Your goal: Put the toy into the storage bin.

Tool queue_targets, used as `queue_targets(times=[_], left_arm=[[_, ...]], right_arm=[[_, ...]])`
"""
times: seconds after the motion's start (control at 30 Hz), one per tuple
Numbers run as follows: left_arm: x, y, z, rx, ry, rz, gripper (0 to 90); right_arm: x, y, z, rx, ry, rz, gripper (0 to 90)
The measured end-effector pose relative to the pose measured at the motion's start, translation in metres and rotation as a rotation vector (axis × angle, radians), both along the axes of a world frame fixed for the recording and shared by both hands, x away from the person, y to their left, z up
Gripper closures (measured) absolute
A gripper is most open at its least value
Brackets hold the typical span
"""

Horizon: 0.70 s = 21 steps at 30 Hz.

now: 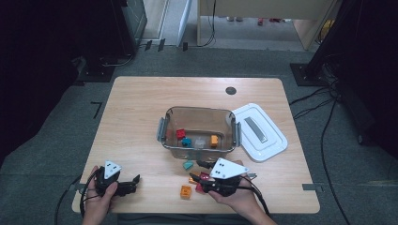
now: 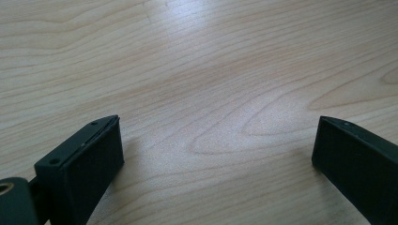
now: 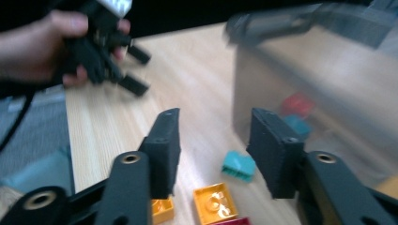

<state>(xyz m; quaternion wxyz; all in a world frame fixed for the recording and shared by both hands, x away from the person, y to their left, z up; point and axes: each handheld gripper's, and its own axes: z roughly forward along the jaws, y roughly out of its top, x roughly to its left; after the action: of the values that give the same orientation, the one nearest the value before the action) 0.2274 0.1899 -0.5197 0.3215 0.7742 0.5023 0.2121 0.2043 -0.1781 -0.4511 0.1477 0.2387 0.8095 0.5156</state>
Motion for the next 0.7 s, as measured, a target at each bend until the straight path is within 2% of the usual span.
queue_targets(times=[0.1,0.13,0.17,0.2,0.27,0.33,0.43,0.5,0.53,0.7], left_arm=[[0.0,0.0,0.0,0.0,0.0,0.0,2.1],[0.0,0.0,0.0,0.0,0.0,0.0,2.1],[0.0,0.0,0.0,0.0,0.0,0.0,2.1],[0.0,0.0,0.0,0.0,0.0,0.0,2.1],[0.0,0.0,0.0,0.0,0.0,0.0,2.1],[0.0,0.0,0.0,-0.001,0.0,-0.001,2.1],[0.0,0.0,0.0,0.0,0.0,-0.001,2.1],[0.0,0.0,0.0,-0.001,0.0,-0.001,2.1],[0.0,0.0,0.0,0.0,0.0,-0.002,2.1],[0.0,0.0,0.0,-0.001,0.0,-0.002,2.1]], right_arm=[[0.006,0.014,-0.018,-0.06,-0.005,0.03,61.8],[0.006,0.014,-0.018,-0.06,-0.005,0.03,61.8],[0.009,0.019,-0.023,-0.083,-0.011,0.035,62.7],[0.014,0.026,-0.032,-0.109,0.003,0.043,64.2],[0.017,0.029,-0.035,-0.121,0.003,0.044,65.3],[0.023,0.037,-0.043,-0.148,0.026,0.033,66.9],[0.028,0.04,-0.047,-0.166,0.038,0.024,67.0],[0.031,0.042,-0.05,-0.185,0.035,0.005,66.6],[0.033,0.044,-0.052,-0.21,0.023,-0.008,65.0],[0.035,0.049,-0.055,-0.255,-0.023,-0.01,61.2]])
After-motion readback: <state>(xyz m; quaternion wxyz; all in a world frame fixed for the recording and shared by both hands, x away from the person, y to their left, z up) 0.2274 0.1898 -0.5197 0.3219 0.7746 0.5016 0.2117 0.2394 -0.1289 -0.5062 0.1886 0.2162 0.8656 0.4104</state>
